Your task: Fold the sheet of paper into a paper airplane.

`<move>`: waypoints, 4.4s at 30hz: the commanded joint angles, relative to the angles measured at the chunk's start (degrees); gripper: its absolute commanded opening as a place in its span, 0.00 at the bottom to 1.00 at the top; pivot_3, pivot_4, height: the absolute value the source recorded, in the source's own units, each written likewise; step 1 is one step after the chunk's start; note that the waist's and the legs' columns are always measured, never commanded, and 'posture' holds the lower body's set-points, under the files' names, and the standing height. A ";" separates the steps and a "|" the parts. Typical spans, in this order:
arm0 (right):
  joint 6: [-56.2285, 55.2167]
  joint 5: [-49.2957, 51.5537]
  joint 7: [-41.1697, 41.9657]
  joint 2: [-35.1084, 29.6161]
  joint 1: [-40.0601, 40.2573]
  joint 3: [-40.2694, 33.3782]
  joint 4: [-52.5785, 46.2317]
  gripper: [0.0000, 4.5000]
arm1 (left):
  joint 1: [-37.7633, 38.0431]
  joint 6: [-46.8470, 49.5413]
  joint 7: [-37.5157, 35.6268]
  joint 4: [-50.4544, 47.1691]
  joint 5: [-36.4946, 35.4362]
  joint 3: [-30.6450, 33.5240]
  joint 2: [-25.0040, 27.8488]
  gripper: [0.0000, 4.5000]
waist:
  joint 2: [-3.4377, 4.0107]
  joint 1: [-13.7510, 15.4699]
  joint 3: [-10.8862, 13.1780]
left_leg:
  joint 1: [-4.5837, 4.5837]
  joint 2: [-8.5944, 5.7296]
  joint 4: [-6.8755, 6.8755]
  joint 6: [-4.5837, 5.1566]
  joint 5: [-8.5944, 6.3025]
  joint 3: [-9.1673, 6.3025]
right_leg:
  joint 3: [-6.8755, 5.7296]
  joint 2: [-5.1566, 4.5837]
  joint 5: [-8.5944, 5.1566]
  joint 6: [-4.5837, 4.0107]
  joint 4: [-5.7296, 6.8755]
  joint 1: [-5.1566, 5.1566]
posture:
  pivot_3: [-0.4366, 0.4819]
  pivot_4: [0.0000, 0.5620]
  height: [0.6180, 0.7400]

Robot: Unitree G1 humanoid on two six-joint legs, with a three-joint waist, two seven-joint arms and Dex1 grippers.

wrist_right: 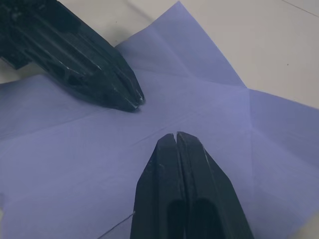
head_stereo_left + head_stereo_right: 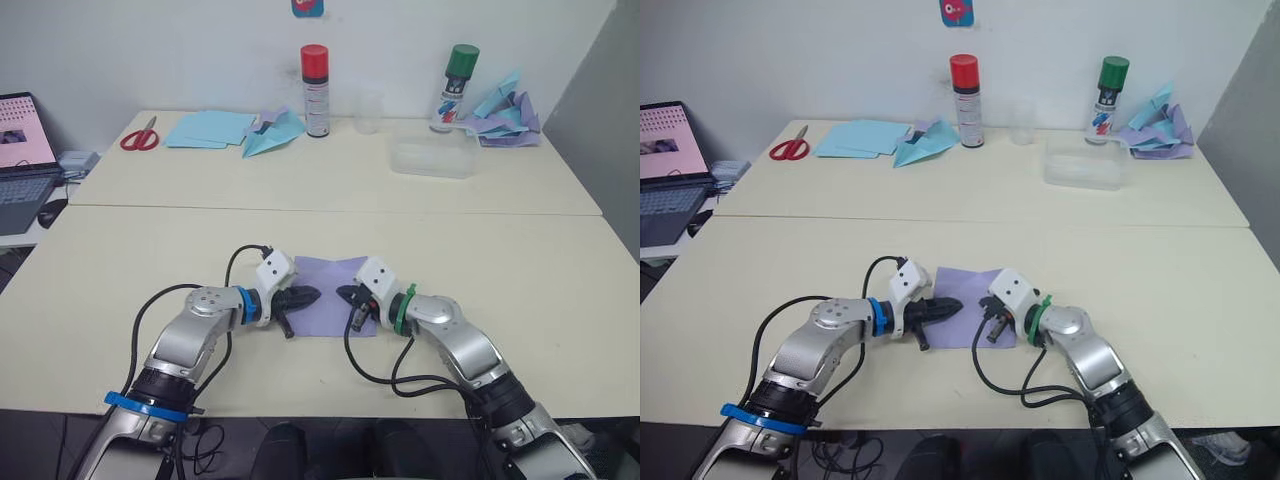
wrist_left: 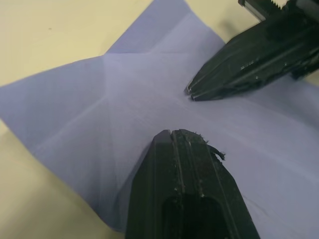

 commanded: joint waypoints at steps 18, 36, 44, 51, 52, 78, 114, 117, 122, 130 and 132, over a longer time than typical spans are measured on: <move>1.81 -1.12 0.88 0.09 -0.25 -0.23 2.01 0.01 | -3.53 -1.92 11.75 -3.91 -8.24 16.51 -6.81 0.00 | -0.08 0.00 0.03 | -0.03 0.03 0.07 0.03 0.03 -0.06 | 0.03 -0.01 0.03 0.03 0.08 -0.01 | 0.48 0.27 1.00; 3.80 4.50 -1.31 1.31 -1.82 -10.45 -2.52 0.37 | 1.41 -4.78 4.48 -1.41 9.32 -5.29 3.13 0.00 | -0.05 0.06 0.04 | -0.05 -0.01 0.04 0.04 0.03 -0.03 | 0.07 0.00 0.02 0.02 0.03 -0.05 | 0.48 0.27 1.00; 5.99 5.72 -4.55 2.14 -2.47 -14.06 -1.91 0.60 | 0.98 -7.48 2.84 0.57 10.53 -5.56 3.53 0.00 | -0.04 0.01 0.03 | -0.02 0.00 0.03 0.04 0.03 0.02 | 0.05 0.00 0.02 0.02 0.05 -0.03 | 0.48 0.27 1.00; 8.16 6.53 -4.55 3.49 -2.96 -12.87 -1.73 0.57 | 0.28 -8.54 2.61 1.95 11.60 -5.90 3.20 0.00 | -0.04 0.03 0.03 | -0.02 0.00 0.03 0.04 0.03 0.02 | 0.05 0.00 0.02 0.02 0.05 -0.03 | 0.48 0.27 1.00; 7.35 6.10 -4.35 3.32 -3.10 -12.37 -1.46 0.52 | 0.23 -8.58 2.61 1.97 11.65 -6.02 3.14 0.00 | -0.04 0.03 0.03 | -0.02 -0.01 0.03 0.04 0.03 0.02 | 0.05 -0.01 0.02 0.02 0.05 -0.03 | 0.48 0.27 1.00; -4.29 -4.96 4.00 -2.29 -5.67 0.11 3.50 0.00 | -2.79 -9.02 1.50 3.75 13.35 -6.64 2.30 0.00 | -0.04 0.15 0.03 | -0.02 -0.05 0.07 0.07 0.05 0.03 | 0.01 -0.02 0.03 0.03 0.05 0.01 | 0.48 0.27 1.00; 4.88 -3.62 9.81 -3.35 -4.26 0.92 -0.90 1.00 | -13.54 -3.76 0.28 13.61 9.60 -5.49 -8.62 0.00 | -0.06 -0.01 0.04 | -0.10 -0.09 -0.04 0.07 0.04 0.02 | -0.01 0.18 0.03 0.04 -0.07 -0.05 | 0.48 0.27 1.00; 6.65 -1.69 10.54 -3.68 -3.52 -0.51 -3.43 1.00 | -13.31 -4.25 -0.37 14.44 10.63 -6.59 -8.12 0.00 | -0.06 0.01 0.04 | -0.10 -0.08 -0.04 0.07 0.04 0.00 | 0.00 0.17 0.03 0.04 -0.08 -0.05 | 0.48 0.27 1.00; 8.06 2.37 9.36 -4.27 -3.04 -6.67 -6.54 1.00 | -13.07 -5.77 -1.05 15.78 12.15 -7.37 -7.27 0.00 | -0.06 0.03 0.05 | -0.11 -0.09 -0.03 0.07 0.04 0.00 | 0.01 0.16 0.03 0.04 -0.09 -0.05 | 0.48 0.27 1.00; 5.38 1.07 2.64 -0.44 -3.38 -7.89 -2.03 0.48 | -12.45 -6.53 -1.64 16.01 12.77 -7.58 -6.82 0.00 | -0.06 -0.02 0.04 | -0.08 -0.08 -0.03 0.07 0.04 0.03 | -0.01 0.28 0.03 0.04 -0.08 -0.05 | 0.48 0.27 1.00; 5.21 -0.15 1.59 0.14 -3.76 -6.63 -0.07 0.32 | -12.69 -6.94 -1.60 16.49 12.91 -7.52 -6.89 0.00 | -0.06 -0.02 0.04 | -0.09 -0.08 -0.03 0.07 0.04 0.03 | -0.02 0.28 0.03 0.04 -0.08 -0.05 | 0.48 0.27 1.00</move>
